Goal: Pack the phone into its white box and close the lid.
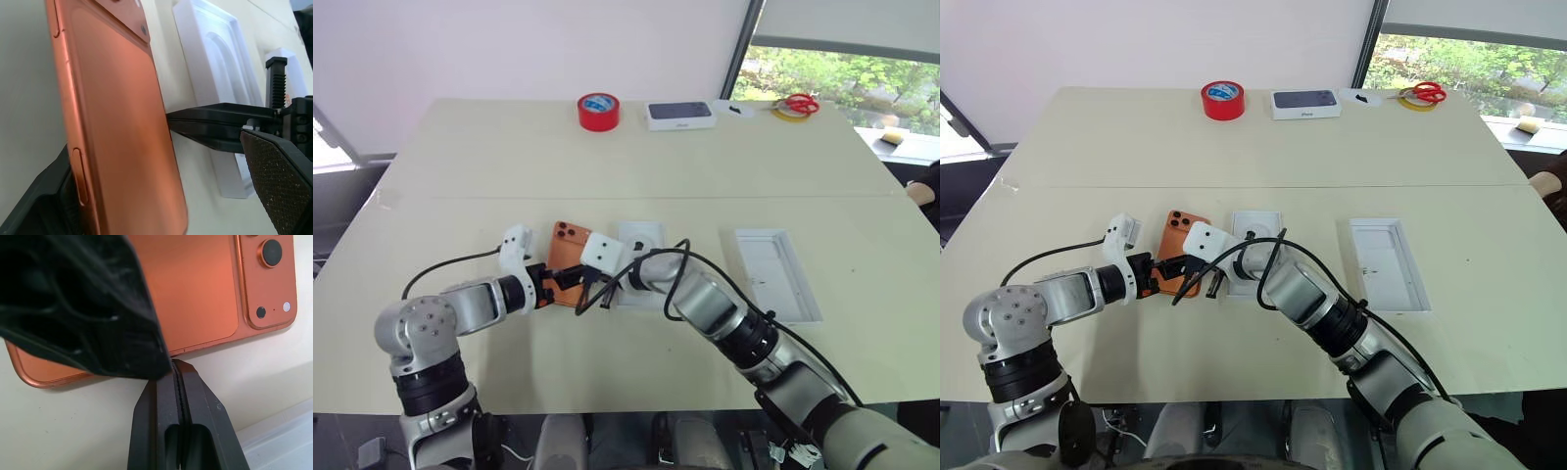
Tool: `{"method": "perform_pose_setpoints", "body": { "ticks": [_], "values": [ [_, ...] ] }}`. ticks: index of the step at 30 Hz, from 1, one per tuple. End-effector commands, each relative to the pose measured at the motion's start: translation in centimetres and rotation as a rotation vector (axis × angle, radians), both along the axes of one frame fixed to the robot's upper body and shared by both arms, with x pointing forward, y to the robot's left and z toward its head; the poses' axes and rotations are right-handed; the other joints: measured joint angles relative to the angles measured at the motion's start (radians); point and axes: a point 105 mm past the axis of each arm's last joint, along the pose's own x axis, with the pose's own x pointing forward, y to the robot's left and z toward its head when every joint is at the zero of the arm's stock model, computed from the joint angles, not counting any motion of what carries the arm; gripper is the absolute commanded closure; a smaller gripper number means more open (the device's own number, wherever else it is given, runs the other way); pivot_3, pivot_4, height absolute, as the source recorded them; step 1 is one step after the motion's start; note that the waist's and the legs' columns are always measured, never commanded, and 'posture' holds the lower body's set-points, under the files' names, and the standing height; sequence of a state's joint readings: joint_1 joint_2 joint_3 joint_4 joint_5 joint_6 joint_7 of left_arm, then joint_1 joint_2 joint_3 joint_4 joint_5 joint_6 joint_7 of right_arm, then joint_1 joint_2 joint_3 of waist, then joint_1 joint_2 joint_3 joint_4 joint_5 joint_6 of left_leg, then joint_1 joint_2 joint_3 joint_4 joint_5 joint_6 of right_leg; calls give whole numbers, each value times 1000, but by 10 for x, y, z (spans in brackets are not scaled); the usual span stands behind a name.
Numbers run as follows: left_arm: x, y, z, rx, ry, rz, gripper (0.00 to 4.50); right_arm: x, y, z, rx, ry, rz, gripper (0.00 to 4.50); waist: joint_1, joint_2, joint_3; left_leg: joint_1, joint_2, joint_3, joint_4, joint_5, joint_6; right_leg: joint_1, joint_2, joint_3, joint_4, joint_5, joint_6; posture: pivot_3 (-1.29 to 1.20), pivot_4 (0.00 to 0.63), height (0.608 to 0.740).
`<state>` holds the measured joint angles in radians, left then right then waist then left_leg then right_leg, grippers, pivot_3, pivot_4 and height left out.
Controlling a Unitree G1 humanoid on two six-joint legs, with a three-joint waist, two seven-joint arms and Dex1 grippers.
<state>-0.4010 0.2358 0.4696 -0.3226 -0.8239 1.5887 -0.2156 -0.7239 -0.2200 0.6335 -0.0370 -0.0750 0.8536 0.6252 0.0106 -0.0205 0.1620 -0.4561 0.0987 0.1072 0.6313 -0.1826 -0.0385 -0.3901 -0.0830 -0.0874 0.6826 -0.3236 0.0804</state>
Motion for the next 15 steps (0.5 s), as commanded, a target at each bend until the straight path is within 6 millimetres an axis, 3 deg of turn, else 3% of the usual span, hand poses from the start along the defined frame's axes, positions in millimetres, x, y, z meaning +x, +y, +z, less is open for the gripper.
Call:
{"method": "perform_pose_setpoints", "body": {
  "ticks": [1,6,8,10,13,15],
  "values": [
    [2,4,-5,-20,49,15,45,-5,4,5,11,-16,21,4500,-1,0,0,0,0,0,0,0,0,0,0,0,0,0,0,0,150,730],
    [10,19,-3,-41,61,67,45,-5,3,4,8,-15,20,4500,-5,0,0,0,0,0,0,0,0,0,0,0,0,0,0,0,150,730],
    [10,19,-2,-41,58,62,547,-5,3,4,8,-16,20,4500,-8,0,0,0,0,0,0,0,0,0,0,0,0,0,0,0,150,730],
    [9,18,-1,-52,55,57,1305,-5,3,4,9,-16,20,4500,-13,0,0,0,0,0,-1,0,0,-1,1,0,0,0,0,0,150,730],
    [7,20,-2,-45,57,52,2969,-5,3,5,10,-18,19,4500,-20,-1,0,-1,0,0,-1,0,0,-2,0,0,0,0,0,0,150,730],
    [5,23,-4,-35,65,56,3811,-5,3,6,12,-20,20,4500,-21,-1,0,-1,0,0,-1,0,0,-2,0,0,0,0,0,0,150,730]
  ]
}}
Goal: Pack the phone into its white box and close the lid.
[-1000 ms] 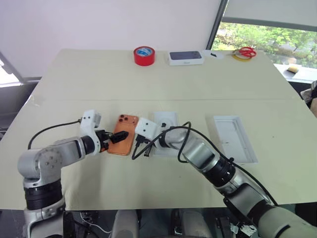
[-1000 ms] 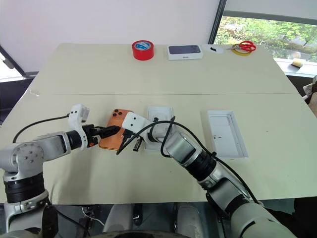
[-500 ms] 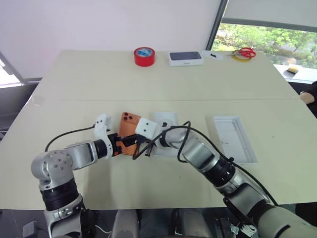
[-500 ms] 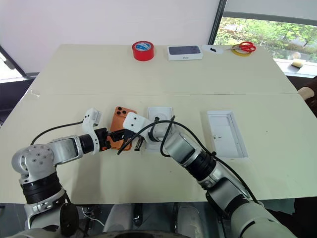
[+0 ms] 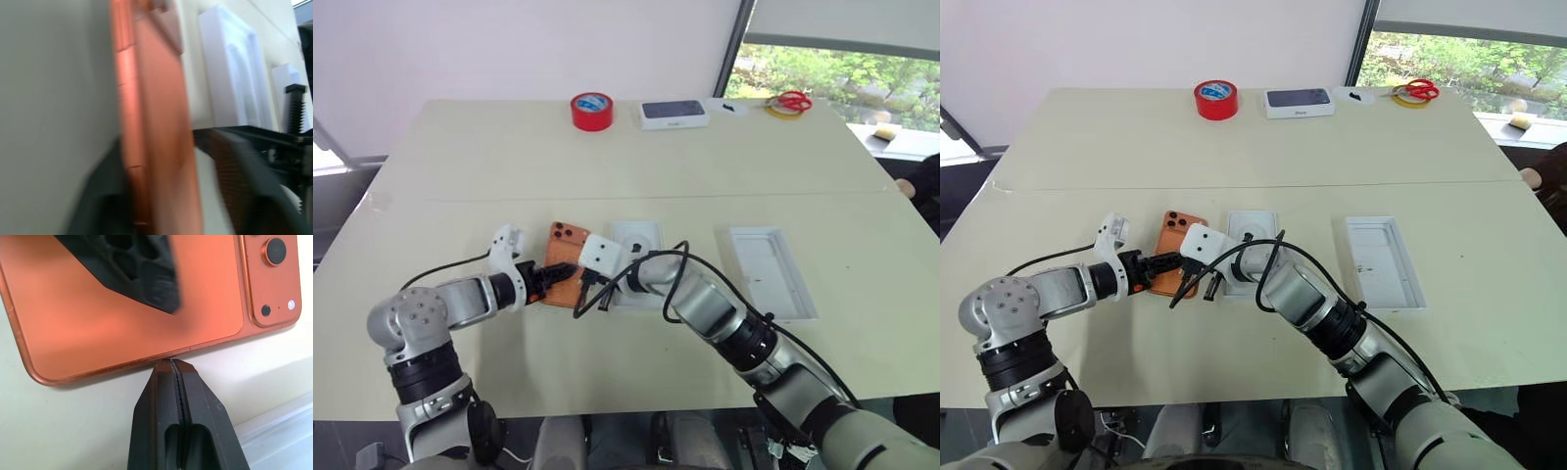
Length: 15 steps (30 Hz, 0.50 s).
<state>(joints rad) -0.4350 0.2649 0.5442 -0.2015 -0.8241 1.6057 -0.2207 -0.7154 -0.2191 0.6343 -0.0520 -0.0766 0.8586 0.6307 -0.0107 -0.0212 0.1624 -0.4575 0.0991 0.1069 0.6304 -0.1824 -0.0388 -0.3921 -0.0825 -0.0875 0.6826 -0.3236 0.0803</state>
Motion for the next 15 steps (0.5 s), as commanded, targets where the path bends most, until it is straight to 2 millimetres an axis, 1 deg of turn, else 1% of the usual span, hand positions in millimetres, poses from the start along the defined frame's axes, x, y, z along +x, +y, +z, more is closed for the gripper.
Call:
{"method": "perform_pose_setpoints", "body": {
  "ticks": [1,5,10,13,15],
  "values": [
    [-3,6,1,24,-2,-4,3811,-3,2,6,8,-25,12,4500,-2,0,0,0,0,0,0,0,0,1,0,0,0,0,0,0,150,730],
    [-5,10,0,30,7,-5,3811,-3,2,7,9,-27,14,4500,-6,0,0,1,0,0,-1,0,0,0,0,0,0,0,0,0,150,730],
    [-7,14,-2,33,18,1,3811,-1,0,14,19,-44,14,4500,-7,0,0,1,0,0,-2,0,0,0,0,0,0,0,0,0,150,730],
    [-1,18,3,-56,3,61,3811,0,-5,33,51,-91,21,4500,-6,0,0,1,0,0,-2,0,0,-1,0,1,0,0,0,0,150,730],
    [3,16,9,-119,-14,84,3811,0,-9,40,67,-104,17,4500,-4,0,0,1,0,-1,-1,0,0,-1,0,1,0,0,0,0,150,730]
  ]
}}
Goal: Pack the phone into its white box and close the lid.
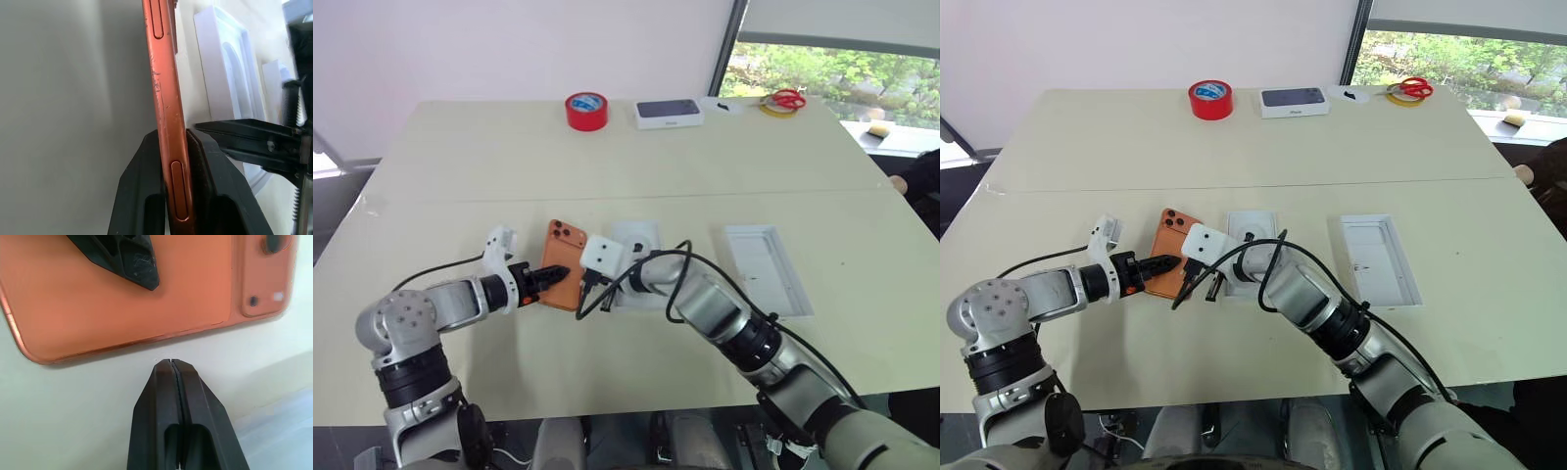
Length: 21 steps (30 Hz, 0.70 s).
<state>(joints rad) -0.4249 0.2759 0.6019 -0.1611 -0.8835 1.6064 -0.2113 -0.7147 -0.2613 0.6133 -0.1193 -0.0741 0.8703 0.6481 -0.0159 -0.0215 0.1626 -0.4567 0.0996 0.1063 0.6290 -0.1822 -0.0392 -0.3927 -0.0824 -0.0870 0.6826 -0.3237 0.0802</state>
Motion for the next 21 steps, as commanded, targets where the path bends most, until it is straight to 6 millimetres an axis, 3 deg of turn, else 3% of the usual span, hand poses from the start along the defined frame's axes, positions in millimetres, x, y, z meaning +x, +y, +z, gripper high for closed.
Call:
{"method": "perform_pose_setpoints", "body": {
  "ticks": [1,2,5,10,16,21],
  "values": [
    [6,6,10,-73,-30,66,3811,-1,-2,29,62,-72,13,4500,3,0,0,0,0,0,0,0,0,0,0,0,0,0,0,0,150,730],
    [6,4,12,-93,-34,72,3811,-1,-4,31,64,-75,11,4500,2,-1,0,0,0,0,0,0,0,0,0,0,0,0,0,0,150,730],
    [7,2,14,-127,-42,96,4442,-1,-14,37,69,-91,0,4500,3,-1,0,0,0,0,0,0,0,0,0,0,0,0,0,0,150,730],
    [12,-13,30,-270,-88,122,4442,-9,-35,56,112,-116,10,4500,9,-3,2,-2,0,-1,1,0,0,-1,0,0,0,0,0,0,150,730],
    [12,-51,44,-395,-107,78,4442,-28,-80,65,108,-132,35,4500,23,-6,3,-3,-1,-1,2,0,1,0,-1,-1,-2,0,0,0,150,730],
    [7,-86,39,-403,-53,17,4442,-35,-104,64,92,-125,24,4500,20,-6,4,-3,-1,-2,2,0,1,0,0,-1,-2,0,0,0,150,730]
  ]
}}
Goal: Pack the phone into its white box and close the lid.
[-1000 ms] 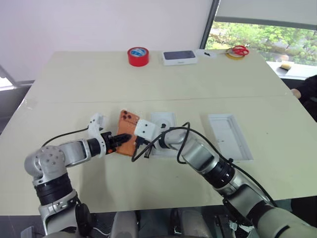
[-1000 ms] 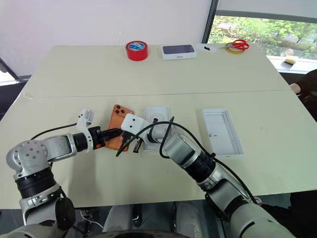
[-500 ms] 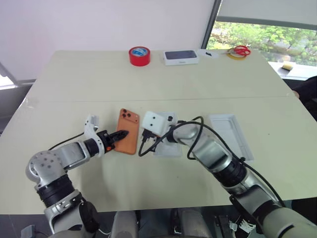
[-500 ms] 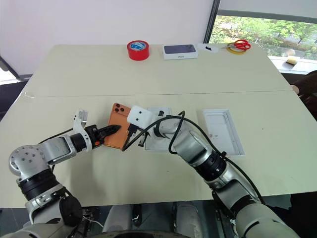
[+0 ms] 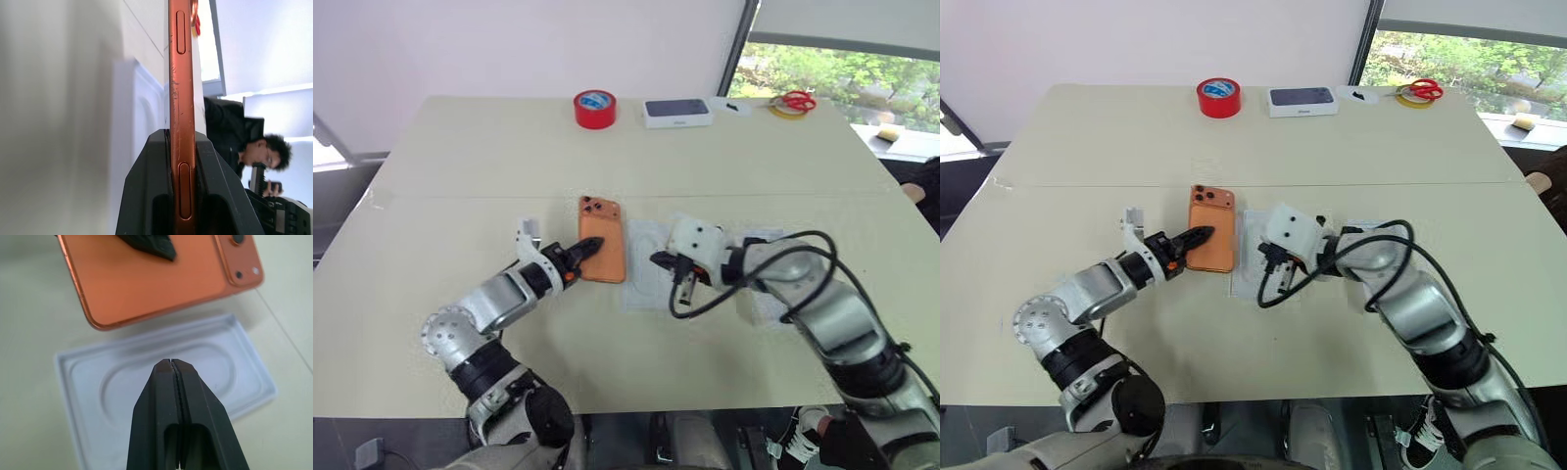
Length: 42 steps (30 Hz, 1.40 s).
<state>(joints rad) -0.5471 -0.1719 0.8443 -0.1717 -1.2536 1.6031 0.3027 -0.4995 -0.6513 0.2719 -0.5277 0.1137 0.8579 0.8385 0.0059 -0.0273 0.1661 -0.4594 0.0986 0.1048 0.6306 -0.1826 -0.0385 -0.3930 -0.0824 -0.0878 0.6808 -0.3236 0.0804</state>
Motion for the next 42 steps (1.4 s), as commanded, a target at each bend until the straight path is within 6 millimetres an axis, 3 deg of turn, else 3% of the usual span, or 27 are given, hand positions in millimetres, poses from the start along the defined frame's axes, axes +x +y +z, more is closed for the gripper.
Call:
{"method": "perform_pose_setpoints", "body": {
  "ticks": [1,13,23,25,26,31,36,42],
  "values": [
    [-4,-21,10,4,-37,-36,4442,-8,-9,15,17,-57,22,4500,0,0,0,0,0,0,0,0,0,0,0,0,0,0,0,0,150,730],
    [-5,-56,4,19,5,-138,4442,-18,-52,7,26,-3,-88,4500,8,-1,0,0,-1,-1,1,0,0,1,0,0,-1,0,0,0,150,730],
    [-4,-62,-4,68,34,-162,4442,-17,-53,8,41,-12,-106,4500,7,-1,0,0,0,-1,0,0,0,1,0,0,-1,0,0,0,150,730],
    [-3,-60,-4,68,34,-157,3512,-17,-53,7,42,-10,-106,4500,7,-1,0,0,0,-1,1,0,0,1,0,0,-1,0,0,0,150,730],
    [-3,-60,-4,67,34,-155,3349,-17,-52,6,42,-10,-106,4500,7,-1,0,0,0,-1,1,0,0,1,0,0,-1,0,0,0,150,730],
    [-6,-57,5,75,-9,-164,830,-15,-52,7,44,-17,-110,4500,8,0,0,0,0,-1,1,0,0,1,0,0,-1,0,0,0,150,730],
    [-8,-50,11,89,-37,-165,830,-11,-54,7,42,-26,-124,4500,6,0,0,0,0,-2,0,0,0,1,0,0,-1,0,0,0,150,730],
    [-21,-37,16,274,-152,-246,830,-5,-55,5,36,-36,-139,4500,7,0,0,0,0,-2,0,0,0,1,0,0,-1,0,0,0,150,730]
  ]
}}
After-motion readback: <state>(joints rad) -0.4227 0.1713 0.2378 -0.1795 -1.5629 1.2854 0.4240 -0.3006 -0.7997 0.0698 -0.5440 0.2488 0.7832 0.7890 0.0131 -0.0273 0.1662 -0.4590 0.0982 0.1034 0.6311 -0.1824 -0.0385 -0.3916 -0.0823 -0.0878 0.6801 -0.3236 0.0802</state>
